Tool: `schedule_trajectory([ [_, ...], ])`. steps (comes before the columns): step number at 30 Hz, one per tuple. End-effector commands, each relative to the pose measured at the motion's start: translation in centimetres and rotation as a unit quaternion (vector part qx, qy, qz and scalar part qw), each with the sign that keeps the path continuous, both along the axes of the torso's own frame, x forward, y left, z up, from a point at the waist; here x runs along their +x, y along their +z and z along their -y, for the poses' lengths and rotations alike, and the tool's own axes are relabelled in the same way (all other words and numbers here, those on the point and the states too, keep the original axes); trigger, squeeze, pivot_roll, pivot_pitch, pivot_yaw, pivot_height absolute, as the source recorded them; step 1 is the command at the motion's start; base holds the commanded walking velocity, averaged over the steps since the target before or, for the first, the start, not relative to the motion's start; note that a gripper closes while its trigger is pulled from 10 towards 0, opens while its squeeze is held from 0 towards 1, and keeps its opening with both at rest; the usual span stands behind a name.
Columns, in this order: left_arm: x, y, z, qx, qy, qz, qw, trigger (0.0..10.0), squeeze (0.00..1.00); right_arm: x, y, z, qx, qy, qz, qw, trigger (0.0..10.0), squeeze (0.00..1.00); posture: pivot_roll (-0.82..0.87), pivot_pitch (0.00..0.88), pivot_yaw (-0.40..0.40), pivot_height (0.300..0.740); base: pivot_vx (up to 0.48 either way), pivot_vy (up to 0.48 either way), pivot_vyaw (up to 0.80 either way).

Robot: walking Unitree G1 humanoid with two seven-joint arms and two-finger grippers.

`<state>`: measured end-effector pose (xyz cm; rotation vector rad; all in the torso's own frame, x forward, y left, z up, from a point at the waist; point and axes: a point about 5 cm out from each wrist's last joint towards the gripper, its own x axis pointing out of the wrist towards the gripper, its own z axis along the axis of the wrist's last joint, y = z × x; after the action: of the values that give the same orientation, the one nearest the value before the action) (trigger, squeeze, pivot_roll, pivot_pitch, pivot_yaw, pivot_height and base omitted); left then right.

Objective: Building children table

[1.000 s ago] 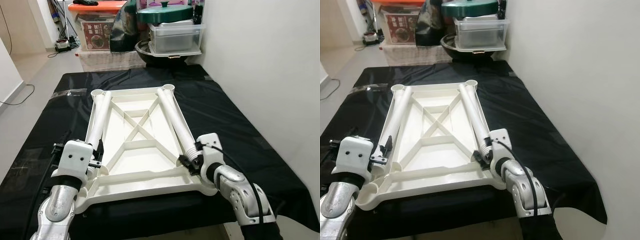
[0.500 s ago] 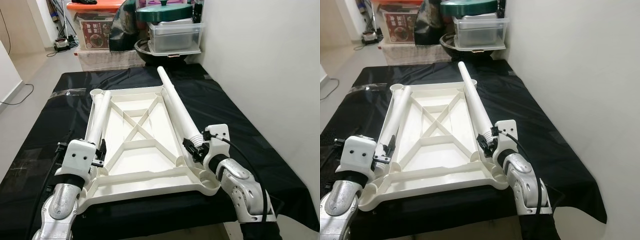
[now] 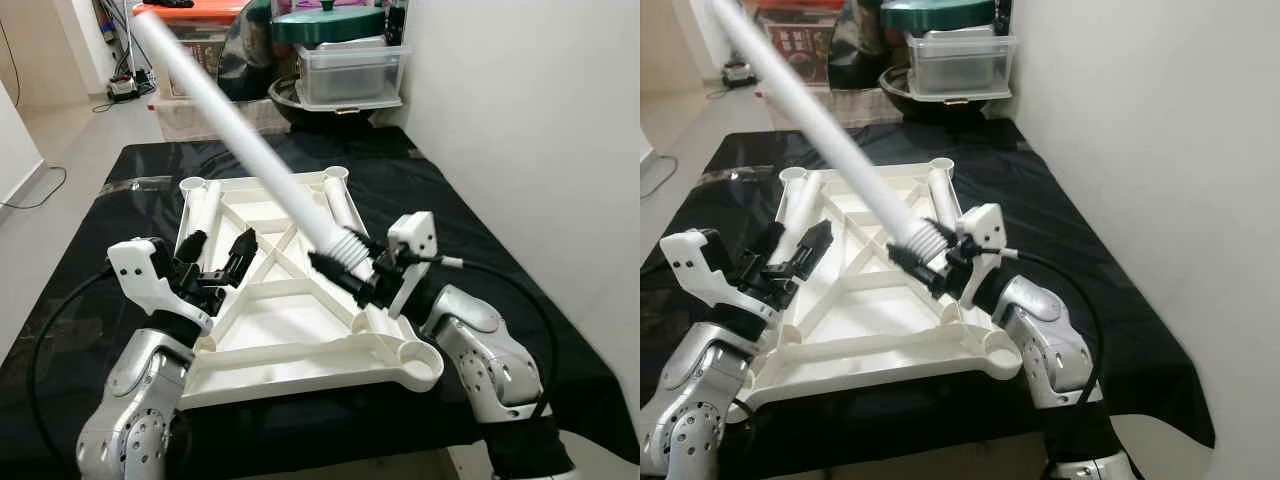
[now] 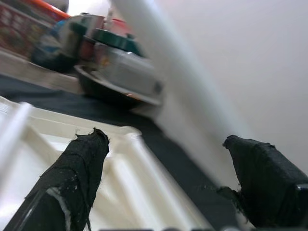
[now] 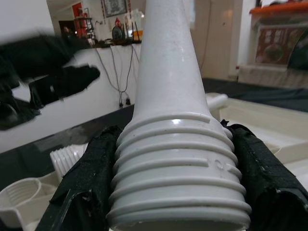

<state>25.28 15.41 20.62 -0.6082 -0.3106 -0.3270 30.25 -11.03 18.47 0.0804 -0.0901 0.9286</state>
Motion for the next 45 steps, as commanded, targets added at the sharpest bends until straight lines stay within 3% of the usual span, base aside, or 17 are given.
schedule_trajectory([
  [1, -0.1, 0.4, 0.1, -0.026, -0.012, 0.007, 1.0, 10.0, 0.0, -0.3, -0.1, -0.3, 0.009, 0.018, 0.007, 1.0, 0.0, 0.0, 0.0, 0.0, -0.034, 0.74, 0.0, 0.0, 0.0],
  [2, -0.5, 0.8, 0.5, -0.063, -0.037, 0.02, 0.997, 10.0, 0.0, -0.7, -0.6, -0.9, 0.021, 0.051, 0.002, 0.998, 0.0, 0.0, 0.01, 0.0, -0.038, 0.74, 0.0, 0.0, 0.0],
  [9, -0.5, 0.9, -0.1, -0.084, -0.045, 0.021, 0.995, 10.0, 0.0, -1.1, -0.7, -1.1, 0.039, 0.092, 0.002, 0.995, 0.0, 0.0, 0.01, 0.0, -0.041, 0.74, 0.0, 0.0, 0.0],
  [10, -0.2, 0.9, -1.2, -0.104, -0.038, 0.018, 0.994, 10.0, 0.0, -2.0, -1.0, -1.0, 0.031, 0.142, 0.003, 0.989, 0.0, 0.0, 0.01, 0.0, -0.039, 0.74, 0.0, 0.0, 0.0],
  [16, 0.6, 0.5, -3.6, -0.117, -0.015, 0.007, 0.993, 10.0, 0.0, -3.7, -1.8, -0.2, 0.009, 0.225, -0.006, 0.974, 0.0, 0.0, -0.01, 0.0, -0.03, 0.74, 0.0, 0.0, 0.0],
  [24, 1.0, 2.0, -4.6, -0.108, -0.008, 0.029, 0.994, 10.0, 0.0, -4.2, -3.1, 0.3, -0.031, 0.248, -0.019, 0.968, 0.0, 0.0, -0.01, 0.0, -0.029, 0.74, 0.0, 0.0, 0.0],
  [25, 0.7, 3.7, -6.3, -0.109, 0.011, 0.061, 0.992, 10.0, 0.0, -3.9, -3.4, 1.0, -0.049, 0.244, -0.021, 0.968, 0.0, 0.0, -0.01, 0.0, -0.029, 0.74, 0.0, 0.0, 0.0],
  [26, 0.7, 3.7, -6.3, -0.109, 0.011, 0.061, 0.992, 10.0, 0.0, -3.9, -3.4, 1.0, -0.049, 0.244, -0.021, 0.968, 0.0, 0.0, -0.01, 0.0, -0.029, 0.74, 0.0, 0.0, 0.0],
  [27, 0.5, 4.3, -7.1, -0.107, 0.017, 0.073, 0.991, 8.3, 0.0, -3.7, -3.5, 1.4, -0.055, 0.243, -0.021, 0.968, 0.0, 0.0, 0.0, 0.0, -0.033, 0.74, 0.0, 0.0, 0.0],
  [28, 0.4, 4.4, -7.7, -0.102, 0.022, 0.076, 0.992, 3.7, 0.0, -3.5, -3.5, 1.7, -0.06, 0.242, -0.021, 0.968, 0.0, 0.0, 0.0, 0.0, -0.034, 0.74, 0.0, 0.0, 0.0],
  [29, 0.3, 4.2, -8.1, -0.1, 0.027, 0.072, 0.992, 0.0, 0.0, -3.4, -3.5, 1.9, -0.063, 0.243, -0.021, 0.968, 0.0, 0.0, 0.0, 0.0, -0.034, 0.74, 0.0, 0.0, 0.0],
  [42, -0.9, 3.4, -7.3, -0.084, 0.007, 0.07, 0.994, 0.0, 0.0, -2.3, -3.1, 2.2, -0.088, 0.24, 0.003, 0.967, 0.0, 0.0, 0.01, 0.0, -0.041, 0.74, 0.0, 0.0, 0.0],
  [45, -0.9, 3.6, -7.1, -0.09, 0.007, 0.072, 0.993, 0.0, 0.0, -1.1, -2.9, 2.2, -0.102, 0.192, 0.016, 0.976, 0.5, 0.0, 0.01, 0.0, -0.042, 0.74, 0.0, 0.0, 0.0],
])
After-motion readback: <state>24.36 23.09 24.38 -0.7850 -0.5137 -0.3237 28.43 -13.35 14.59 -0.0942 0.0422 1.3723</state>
